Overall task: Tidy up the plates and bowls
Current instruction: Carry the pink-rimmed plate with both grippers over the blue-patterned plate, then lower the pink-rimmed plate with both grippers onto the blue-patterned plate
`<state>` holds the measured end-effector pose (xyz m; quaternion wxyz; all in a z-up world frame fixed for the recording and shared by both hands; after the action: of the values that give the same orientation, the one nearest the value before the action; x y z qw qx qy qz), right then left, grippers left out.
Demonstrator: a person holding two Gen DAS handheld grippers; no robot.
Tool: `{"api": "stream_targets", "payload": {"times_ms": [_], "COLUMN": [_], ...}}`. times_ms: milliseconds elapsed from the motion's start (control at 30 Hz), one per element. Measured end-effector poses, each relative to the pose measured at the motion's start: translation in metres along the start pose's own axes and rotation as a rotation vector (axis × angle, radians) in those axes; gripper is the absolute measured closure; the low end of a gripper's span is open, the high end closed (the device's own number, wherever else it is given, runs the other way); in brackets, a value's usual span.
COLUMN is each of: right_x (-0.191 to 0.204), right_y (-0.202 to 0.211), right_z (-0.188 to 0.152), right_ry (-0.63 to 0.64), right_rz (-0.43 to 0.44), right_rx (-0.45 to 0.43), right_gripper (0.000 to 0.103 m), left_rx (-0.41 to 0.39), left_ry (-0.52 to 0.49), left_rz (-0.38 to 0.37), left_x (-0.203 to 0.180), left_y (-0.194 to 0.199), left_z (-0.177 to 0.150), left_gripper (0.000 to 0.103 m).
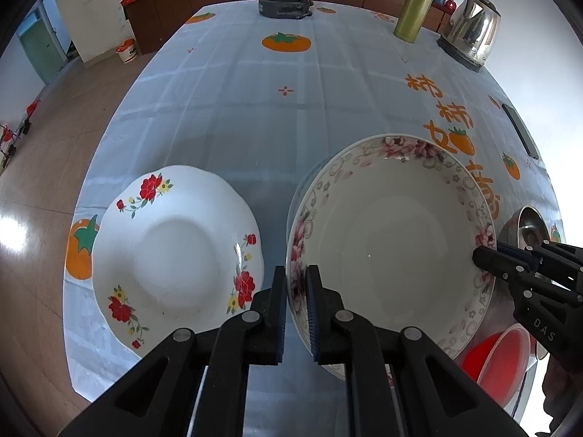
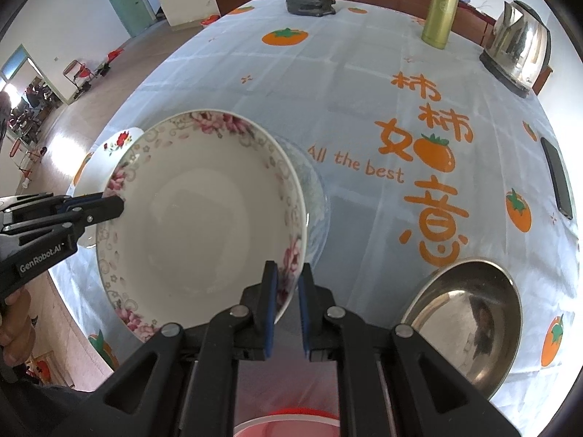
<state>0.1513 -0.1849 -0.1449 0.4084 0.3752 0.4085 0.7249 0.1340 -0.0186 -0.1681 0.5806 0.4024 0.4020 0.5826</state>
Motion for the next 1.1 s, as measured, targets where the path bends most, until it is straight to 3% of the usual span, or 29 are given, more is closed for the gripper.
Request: {"api": "stream_targets", "payload": {"times_ms": [1100], "right_x": [-0.013], "right_y": [-0.014], "right_z": [0.012], "right_ry": [-0.010], "right_rz": [-0.035], "right_rx": [0.019], "right_gripper": [0.092], "left_rx": [0.019], "left_ry": [0.008], "left_rz": [0.003], "left_x": [-0.006], "left_y": [-0.020], "left_z": [0.013], "left_gripper": [0.092]}}
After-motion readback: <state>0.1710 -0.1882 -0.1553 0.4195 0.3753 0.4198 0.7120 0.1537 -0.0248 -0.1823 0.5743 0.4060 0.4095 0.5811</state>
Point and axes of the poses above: each gripper's, at about its wrist camera, not at the fingertips, and y roughly against the way its jaws point, x to its left, z to its top, the point moved 5 cm from there along -y, roughly the way its jaws point, and after that the axes turned 3 degrees about z, right-handed, at the moved point
